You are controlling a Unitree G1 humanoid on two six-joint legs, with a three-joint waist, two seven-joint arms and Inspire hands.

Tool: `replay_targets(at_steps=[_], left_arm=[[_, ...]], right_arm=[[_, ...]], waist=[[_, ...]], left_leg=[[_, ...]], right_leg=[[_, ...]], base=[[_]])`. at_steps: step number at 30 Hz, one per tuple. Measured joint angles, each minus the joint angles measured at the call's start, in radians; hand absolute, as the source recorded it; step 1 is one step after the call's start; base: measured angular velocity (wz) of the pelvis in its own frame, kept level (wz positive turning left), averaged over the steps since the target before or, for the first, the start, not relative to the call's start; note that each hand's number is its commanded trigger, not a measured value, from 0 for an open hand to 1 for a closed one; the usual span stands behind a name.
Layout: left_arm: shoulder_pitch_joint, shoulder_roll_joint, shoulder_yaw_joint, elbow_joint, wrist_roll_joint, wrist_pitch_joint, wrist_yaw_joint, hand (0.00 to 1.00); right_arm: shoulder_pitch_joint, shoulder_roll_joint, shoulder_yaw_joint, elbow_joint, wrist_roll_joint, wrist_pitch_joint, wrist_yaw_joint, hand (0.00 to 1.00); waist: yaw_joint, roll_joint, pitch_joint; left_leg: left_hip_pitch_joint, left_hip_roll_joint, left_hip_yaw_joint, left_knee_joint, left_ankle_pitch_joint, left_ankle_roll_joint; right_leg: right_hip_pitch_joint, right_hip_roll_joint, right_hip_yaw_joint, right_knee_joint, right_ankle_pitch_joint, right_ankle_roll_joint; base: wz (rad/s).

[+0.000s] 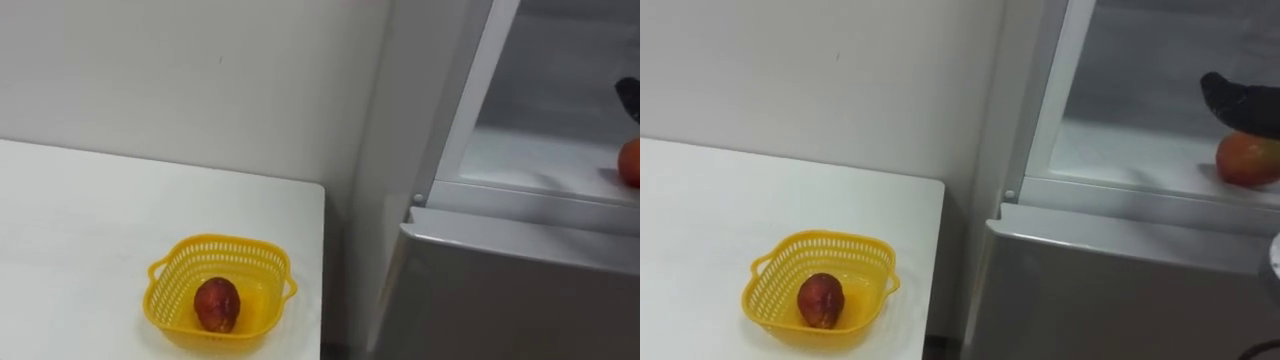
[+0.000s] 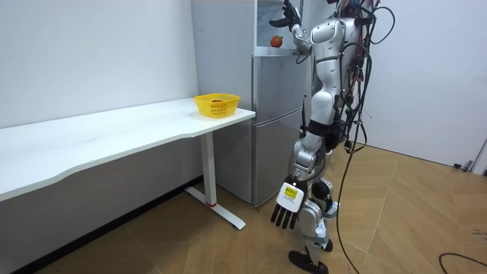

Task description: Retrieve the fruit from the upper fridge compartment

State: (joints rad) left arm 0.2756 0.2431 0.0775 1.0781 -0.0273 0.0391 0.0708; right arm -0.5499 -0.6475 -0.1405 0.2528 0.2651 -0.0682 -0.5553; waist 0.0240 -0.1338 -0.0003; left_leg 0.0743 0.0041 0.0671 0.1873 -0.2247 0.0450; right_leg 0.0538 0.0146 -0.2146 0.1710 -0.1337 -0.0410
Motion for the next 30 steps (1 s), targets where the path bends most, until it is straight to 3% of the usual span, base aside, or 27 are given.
replay_targets(at_steps=[6, 13, 19, 21, 30], left_arm=[[0.015, -0.002, 0.027, -0.026, 0.000, 0.006, -0.017, 0.00], [0.057, -0.008, 0.049, -0.060, 0.002, 0.038, -0.021, 0.00], [0.059, -0.008, 0.066, -0.068, 0.001, 0.050, -0.022, 0.00], [0.059, -0.006, 0.067, -0.070, 0.001, 0.050, -0.021, 0.00], [0.056, 0.005, 0.069, -0.058, 0.002, 0.049, -0.021, 0.00]], right_arm=[[-0.019, -0.045, 0.000, 0.093, 0.070, 0.029, 0.043, 0.00], [-0.077, -0.072, -0.003, 0.176, 0.128, 0.084, 0.080, 0.00], [-0.115, -0.092, -0.002, 0.274, 0.194, 0.093, 0.115, 0.00], [-0.116, -0.092, 0.000, 0.302, 0.206, 0.094, 0.136, 0.00], [-0.116, -0.093, 0.029, 0.366, 0.202, 0.101, 0.252, 0.00]], waist=[[-0.003, 0.005, 0.0000], [-0.041, 0.002, -0.0084], [-0.046, 0.003, -0.0159], [-0.044, 0.004, -0.0153], [-0.041, 0.018, 0.0009]], left_leg=[[-0.005, 0.000, 0.000, 0.000, 0.000, 0.000], [-0.013, -0.002, -0.016, 0.003, 0.001, 0.000], [-0.008, -0.001, -0.016, 0.009, 0.001, 0.000], [-0.003, -0.001, -0.014, 0.009, 0.001, 0.000], [0.016, -0.001, -0.012, -0.009, 0.003, -0.004]], right_leg=[[-0.002, 0.000, -0.006, -0.001, 0.000, 0.000], [-0.003, 0.000, -0.011, -0.002, 0.000, 0.000], [0.001, 0.002, -0.009, -0.002, 0.000, 0.000], [0.005, 0.001, -0.008, -0.002, 0.000, 0.000], [0.017, 0.002, -0.003, -0.002, 0.000, 0.000]], base=[[0.00], [0.06], [0.00], [-0.03], [-0.01]])
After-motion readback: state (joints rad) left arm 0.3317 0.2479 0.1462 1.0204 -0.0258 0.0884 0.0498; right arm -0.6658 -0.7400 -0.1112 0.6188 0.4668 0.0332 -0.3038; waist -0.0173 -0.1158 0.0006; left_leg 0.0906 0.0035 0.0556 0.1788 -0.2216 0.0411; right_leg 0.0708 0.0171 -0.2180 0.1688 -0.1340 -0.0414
